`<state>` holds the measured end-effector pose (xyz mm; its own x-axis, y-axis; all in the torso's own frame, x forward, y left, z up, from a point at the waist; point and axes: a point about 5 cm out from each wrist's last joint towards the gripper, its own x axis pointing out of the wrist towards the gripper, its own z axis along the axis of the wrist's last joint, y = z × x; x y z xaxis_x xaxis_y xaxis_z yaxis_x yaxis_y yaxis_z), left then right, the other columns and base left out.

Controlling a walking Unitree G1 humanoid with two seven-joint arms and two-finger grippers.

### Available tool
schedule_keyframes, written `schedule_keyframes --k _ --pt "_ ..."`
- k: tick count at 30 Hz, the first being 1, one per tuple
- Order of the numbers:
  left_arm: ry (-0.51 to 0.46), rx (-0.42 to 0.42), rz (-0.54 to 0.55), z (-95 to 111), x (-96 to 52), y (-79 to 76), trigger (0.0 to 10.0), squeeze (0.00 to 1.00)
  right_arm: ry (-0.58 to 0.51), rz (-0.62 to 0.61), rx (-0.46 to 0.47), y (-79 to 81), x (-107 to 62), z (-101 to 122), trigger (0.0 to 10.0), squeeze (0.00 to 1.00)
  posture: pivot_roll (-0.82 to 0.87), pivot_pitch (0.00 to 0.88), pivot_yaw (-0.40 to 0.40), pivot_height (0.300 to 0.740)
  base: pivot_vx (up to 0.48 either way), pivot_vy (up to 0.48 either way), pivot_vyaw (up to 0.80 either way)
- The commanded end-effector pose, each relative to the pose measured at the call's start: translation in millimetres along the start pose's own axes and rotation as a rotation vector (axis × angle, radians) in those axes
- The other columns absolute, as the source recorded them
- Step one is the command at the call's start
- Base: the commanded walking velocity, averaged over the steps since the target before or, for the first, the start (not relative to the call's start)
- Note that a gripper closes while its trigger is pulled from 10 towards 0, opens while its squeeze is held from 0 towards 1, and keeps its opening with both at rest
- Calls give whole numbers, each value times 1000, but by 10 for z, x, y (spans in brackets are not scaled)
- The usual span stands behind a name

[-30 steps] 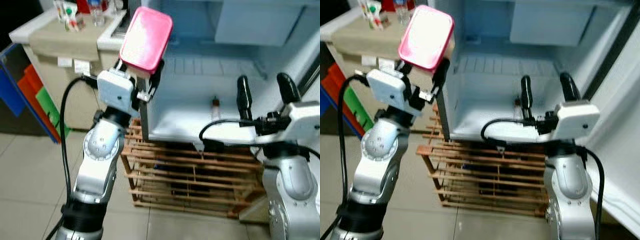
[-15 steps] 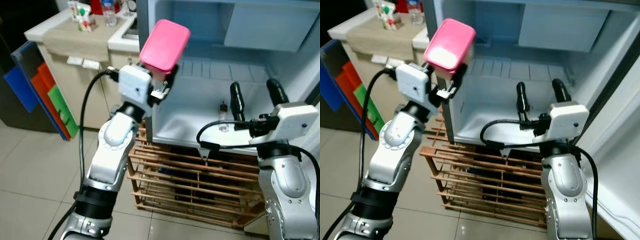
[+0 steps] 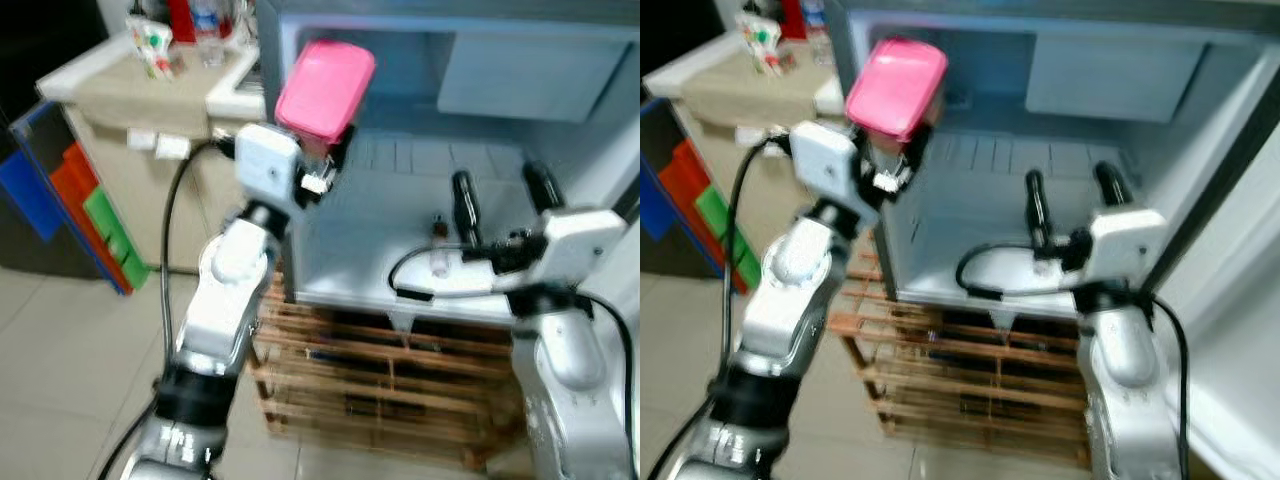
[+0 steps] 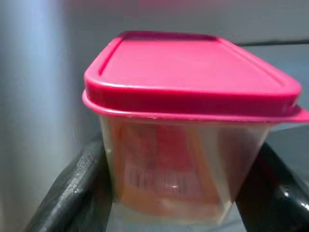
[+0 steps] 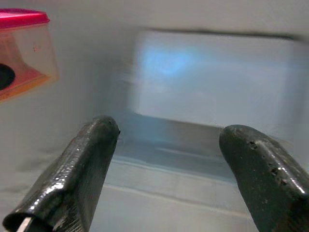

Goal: Restocking fridge

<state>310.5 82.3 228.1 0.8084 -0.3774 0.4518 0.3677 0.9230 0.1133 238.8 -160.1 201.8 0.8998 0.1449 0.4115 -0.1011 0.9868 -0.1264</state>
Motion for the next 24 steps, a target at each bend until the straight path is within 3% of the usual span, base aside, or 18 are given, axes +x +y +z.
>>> schedule_keyframes --k 1,8,24 --pt "11 -4 -25 -8 46 -90 10000 0 20 -16 3 -58 -28 -27 10000 0 -167 0 31 740 0 0 0" --pt "7 -8 -19 -9 60 -84 10000 0 26 -11 2 -55 -31 -39 10000 0 -167 0 31 740 0 -95 0" --pt "32 -25 15 -43 110 -36 10000 0 38 4 6 -31 -50 -50 10000 0 -172 0 31 740 348 -254 0"
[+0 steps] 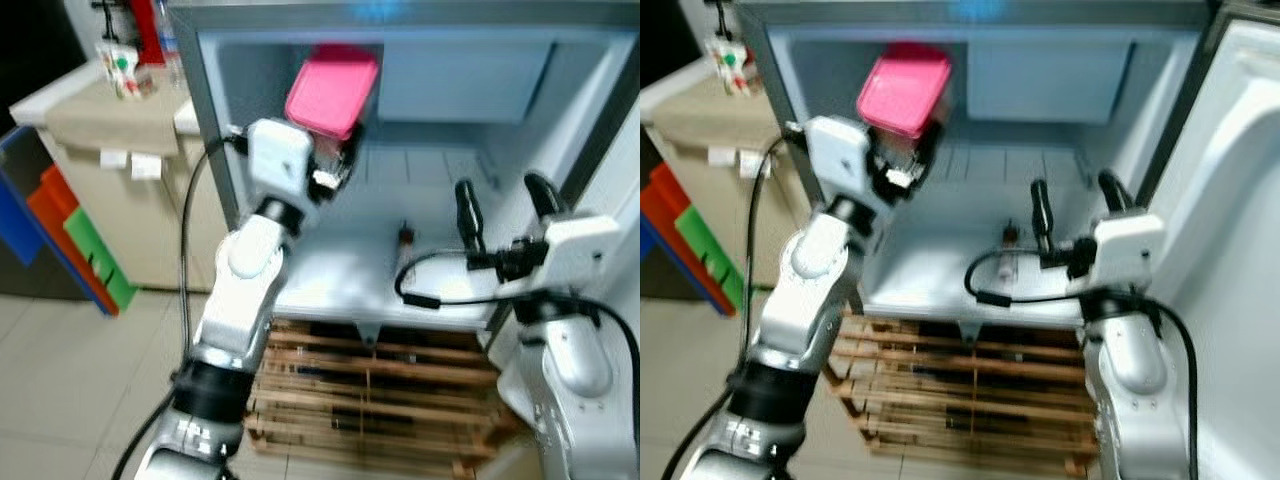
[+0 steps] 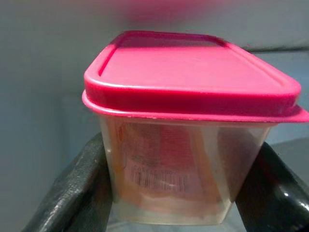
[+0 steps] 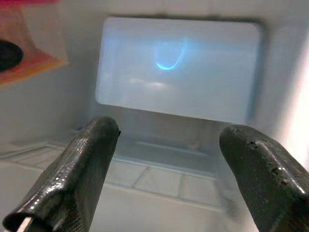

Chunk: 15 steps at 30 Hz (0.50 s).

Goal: Restocking fridge

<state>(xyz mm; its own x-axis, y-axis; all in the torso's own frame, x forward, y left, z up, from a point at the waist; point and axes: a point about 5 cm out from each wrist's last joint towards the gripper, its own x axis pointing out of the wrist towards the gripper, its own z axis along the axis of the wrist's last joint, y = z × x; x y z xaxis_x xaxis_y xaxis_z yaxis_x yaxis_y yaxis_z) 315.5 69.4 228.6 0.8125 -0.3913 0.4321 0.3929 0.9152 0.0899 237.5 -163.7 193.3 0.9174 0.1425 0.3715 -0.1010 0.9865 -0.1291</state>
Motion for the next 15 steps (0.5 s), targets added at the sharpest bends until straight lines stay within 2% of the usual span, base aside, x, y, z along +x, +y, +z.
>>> schedule_keyframes --k 1,5,8,15 --pt "11 6 38 -14 23 72 10000 0 -5 4 9 -7 -1 23 10000 0 -172 0 31 740 0 0 0" --pt "34 10 63 -50 46 107 10000 0 2 14 11 3 -4 15 10000 0 -172 0 31 740 0 0 0" --pt "98 21 83 -138 95 174 10000 0 8 32 22 24 -9 10 10000 0 -175 0 27 740 0 0 0" --pt "226 67 192 -295 260 437 10000 0 66 79 71 58 -29 -41 10000 0 -189 0 30 740 0 0 0"
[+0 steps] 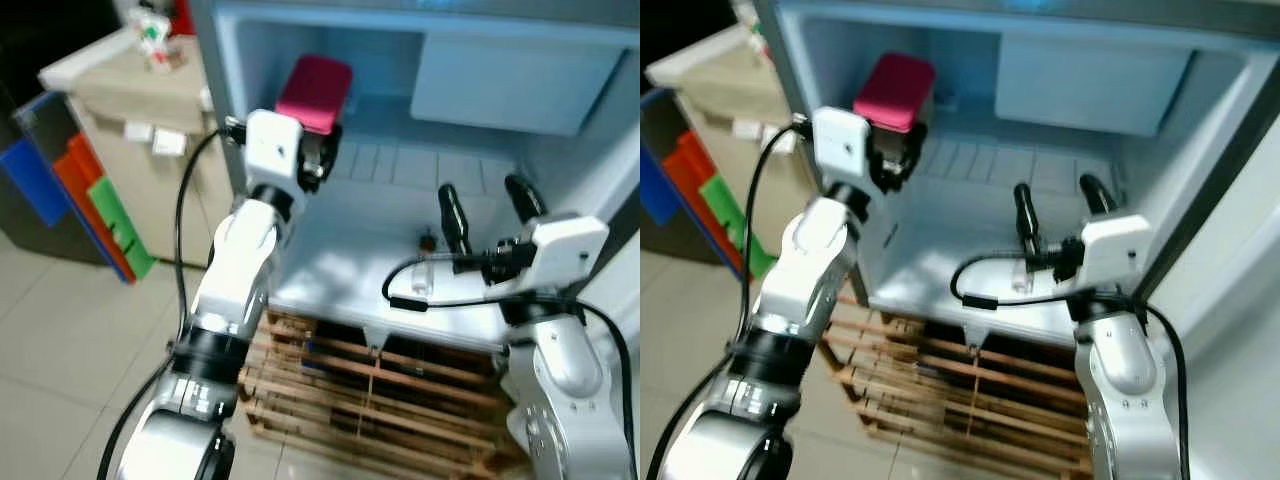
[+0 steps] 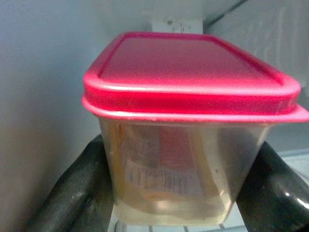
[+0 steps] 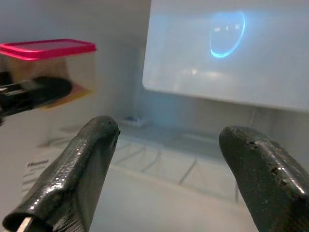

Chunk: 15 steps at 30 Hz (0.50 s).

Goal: Restocking fridge

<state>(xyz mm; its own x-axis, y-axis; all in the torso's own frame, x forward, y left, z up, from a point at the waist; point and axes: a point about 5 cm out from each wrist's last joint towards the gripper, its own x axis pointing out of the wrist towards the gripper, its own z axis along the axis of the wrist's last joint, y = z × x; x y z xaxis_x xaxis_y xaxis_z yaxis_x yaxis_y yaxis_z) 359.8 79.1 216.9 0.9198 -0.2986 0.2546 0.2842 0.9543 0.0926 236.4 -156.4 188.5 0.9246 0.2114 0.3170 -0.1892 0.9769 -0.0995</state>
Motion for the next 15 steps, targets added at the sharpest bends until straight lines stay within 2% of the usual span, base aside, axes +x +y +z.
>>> schedule_keyframes --k 1,4,14,15 --pt "29 15 116 -2 72 251 10000 0 36 16 20 -19 -13 -14 10000 0 -198 0 34 740 0 0 0" --pt "46 -10 132 -4 158 298 10000 0 72 33 18 -27 -21 -42 10000 0 -208 5 36 740 0 0 0" --pt "90 -19 132 -1 383 307 10000 0 117 114 41 30 -115 -13 10000 0 -243 34 40 740 0 0 0" --pt "112 -43 139 -29 413 314 10000 0 129 123 45 38 -126 -10 10000 0 -252 44 43 740 0 0 0"
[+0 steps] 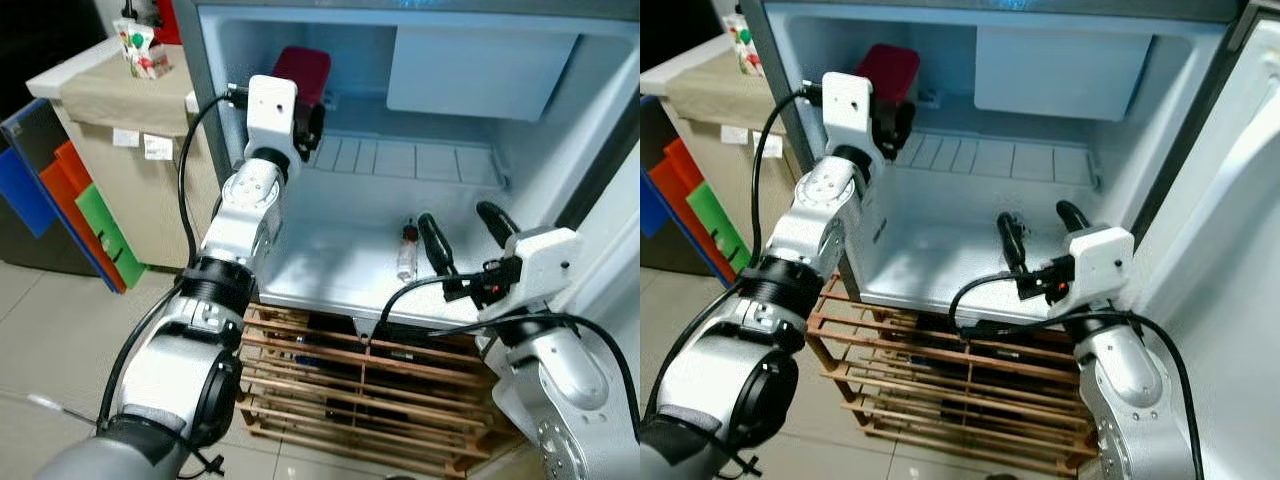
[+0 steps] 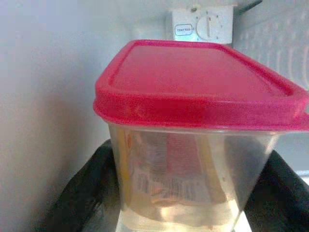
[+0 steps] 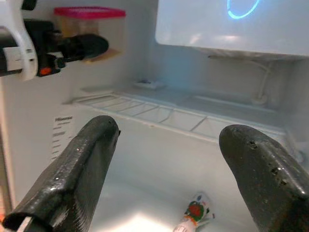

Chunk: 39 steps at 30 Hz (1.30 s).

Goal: Restocking fridge

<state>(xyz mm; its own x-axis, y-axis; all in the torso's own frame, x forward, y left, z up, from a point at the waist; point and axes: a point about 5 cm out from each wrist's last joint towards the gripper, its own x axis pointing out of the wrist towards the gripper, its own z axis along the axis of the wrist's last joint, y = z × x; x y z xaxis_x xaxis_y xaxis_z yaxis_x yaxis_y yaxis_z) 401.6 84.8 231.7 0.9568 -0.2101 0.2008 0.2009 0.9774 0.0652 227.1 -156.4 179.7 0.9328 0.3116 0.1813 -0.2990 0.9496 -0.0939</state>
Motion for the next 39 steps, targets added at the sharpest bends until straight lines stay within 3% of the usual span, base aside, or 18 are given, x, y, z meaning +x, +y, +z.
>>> schedule_keyframes --k 1,5,9,12,20,26,37,38,39 --pt "65 -57 44 -66 37 116 10000 0 3 17 9 15 -16 41 10000 0 -252 44 43 740 0 0 0" --pt "88 -91 41 -77 68 84 10000 0 11 10 8 -4 -8 58 10000 0 -261 59 44 740 0 0 0" --pt "160 -202 16 -144 93 -63 10000 0 -1 -1 24 -52 46 129 10000 0 -265 65 44 740 0 0 0" --pt "203 -238 -2 -197 91 -161 10000 0 -9 18 30 -38 77 162 10000 0 -265 65 44 740 0 0 0" --pt "206 -198 -56 -175 104 -379 10000 0 -3 57 36 -13 97 183 10000 0 -257 63 30 740 0 0 0" --pt "156 -130 -21 -85 141 -353 10000 0 -5 57 44 4 108 187 10000 0 -254 60 32 740 0 0 0" --pt "134 -110 0 56 209 -316 10000 4 -5 68 48 30 116 187 10000 0 -255 55 40 740 0 0 0" --pt "133 -111 2 61 211 -318 10000 447 -5 69 47 31 118 186 10000 0 -256 54 40 740 0 0 0" --pt "133 -112 2 63 212 -318 10000 447 -4 70 45 32 119 186 10000 0 -256 54 40 740 0 0 0"
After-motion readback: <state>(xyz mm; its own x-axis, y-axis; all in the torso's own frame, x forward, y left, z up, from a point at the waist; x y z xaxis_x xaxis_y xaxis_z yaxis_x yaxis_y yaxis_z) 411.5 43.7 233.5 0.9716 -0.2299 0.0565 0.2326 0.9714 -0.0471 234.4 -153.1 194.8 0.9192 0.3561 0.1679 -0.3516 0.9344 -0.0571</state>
